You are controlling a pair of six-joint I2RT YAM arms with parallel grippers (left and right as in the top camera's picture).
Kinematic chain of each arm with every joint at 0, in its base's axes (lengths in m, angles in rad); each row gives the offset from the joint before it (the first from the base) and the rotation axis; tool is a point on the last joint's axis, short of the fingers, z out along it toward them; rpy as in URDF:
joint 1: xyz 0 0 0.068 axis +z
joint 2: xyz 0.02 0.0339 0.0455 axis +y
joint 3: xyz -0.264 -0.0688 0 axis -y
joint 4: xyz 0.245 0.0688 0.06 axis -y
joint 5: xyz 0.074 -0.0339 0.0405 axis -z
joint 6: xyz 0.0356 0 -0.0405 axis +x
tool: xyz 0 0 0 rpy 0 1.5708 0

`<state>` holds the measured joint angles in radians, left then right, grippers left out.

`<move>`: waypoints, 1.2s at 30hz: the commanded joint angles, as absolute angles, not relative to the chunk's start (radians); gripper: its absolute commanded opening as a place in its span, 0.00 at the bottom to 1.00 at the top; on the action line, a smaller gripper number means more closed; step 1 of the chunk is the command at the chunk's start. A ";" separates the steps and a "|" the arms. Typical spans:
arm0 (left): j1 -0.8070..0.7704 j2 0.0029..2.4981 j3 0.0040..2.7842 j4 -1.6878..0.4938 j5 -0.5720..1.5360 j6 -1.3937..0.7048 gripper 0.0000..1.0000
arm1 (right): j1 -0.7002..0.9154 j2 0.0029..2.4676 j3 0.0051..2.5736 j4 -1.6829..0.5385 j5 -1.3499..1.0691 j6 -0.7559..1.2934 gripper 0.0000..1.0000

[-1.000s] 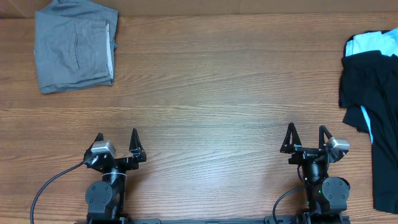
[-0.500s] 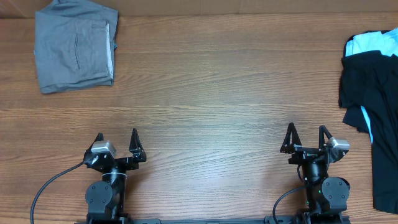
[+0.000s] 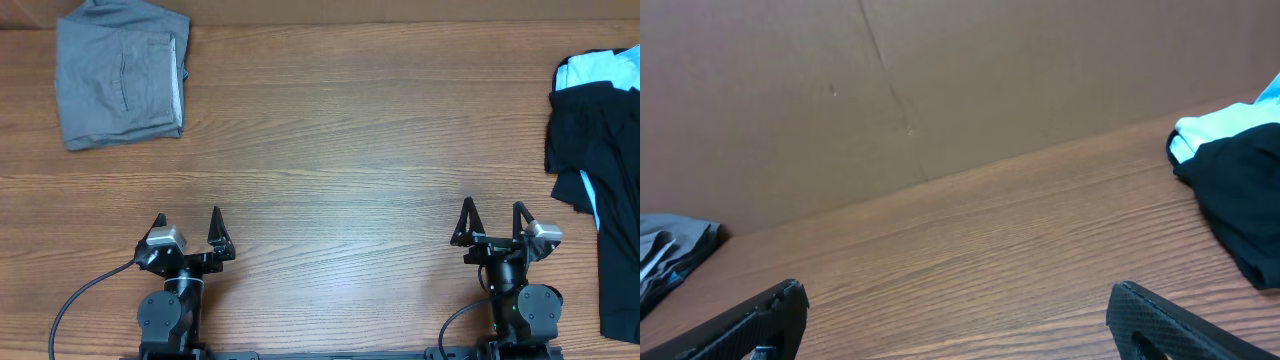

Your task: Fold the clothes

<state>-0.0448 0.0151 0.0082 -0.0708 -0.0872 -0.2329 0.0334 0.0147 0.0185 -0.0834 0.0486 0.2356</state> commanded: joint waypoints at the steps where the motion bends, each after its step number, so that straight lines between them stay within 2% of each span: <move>1: -0.038 0.005 0.005 -0.068 -0.093 -0.217 1.00 | 0.030 0.003 0.008 -0.077 0.044 0.237 1.00; 3: -0.038 0.005 0.005 -0.068 -0.093 -0.217 1.00 | 0.030 0.003 0.008 -0.042 -0.021 0.331 1.00; 9: -0.038 0.005 0.005 -0.068 -0.093 -0.217 1.00 | 0.031 0.003 0.008 -0.040 -0.437 0.736 1.00; 12: -0.038 0.005 0.005 -0.068 -0.093 -0.217 1.00 | 0.031 0.003 0.008 -0.050 -0.477 0.800 1.00; 15: -0.038 0.005 0.005 -0.068 -0.093 -0.217 1.00 | 0.031 0.003 0.008 0.041 -0.498 0.876 1.00; 19: -0.038 0.005 0.005 -0.068 -0.093 -0.217 1.00 | 0.030 0.008 0.042 0.260 -0.440 0.874 1.00; 22: -0.038 0.005 0.005 -0.068 -0.093 -0.217 1.00 | 0.030 0.044 0.121 0.244 -0.363 0.796 1.00; 25: -0.038 0.005 0.005 -0.068 -0.093 -0.217 1.00 | 0.030 0.138 0.244 0.160 -0.284 0.651 1.00; 29: -0.038 0.005 0.005 -0.068 -0.093 -0.217 1.00 | 0.030 0.349 0.436 -0.017 -0.049 0.488 1.00; 32: -0.038 0.005 0.005 -0.068 -0.093 -0.217 1.00 | 0.030 0.575 0.617 -0.135 0.152 0.461 1.00; 36: -0.038 0.005 0.005 -0.068 -0.093 -0.217 1.00 | 0.020 0.899 0.909 -0.277 0.255 0.363 1.00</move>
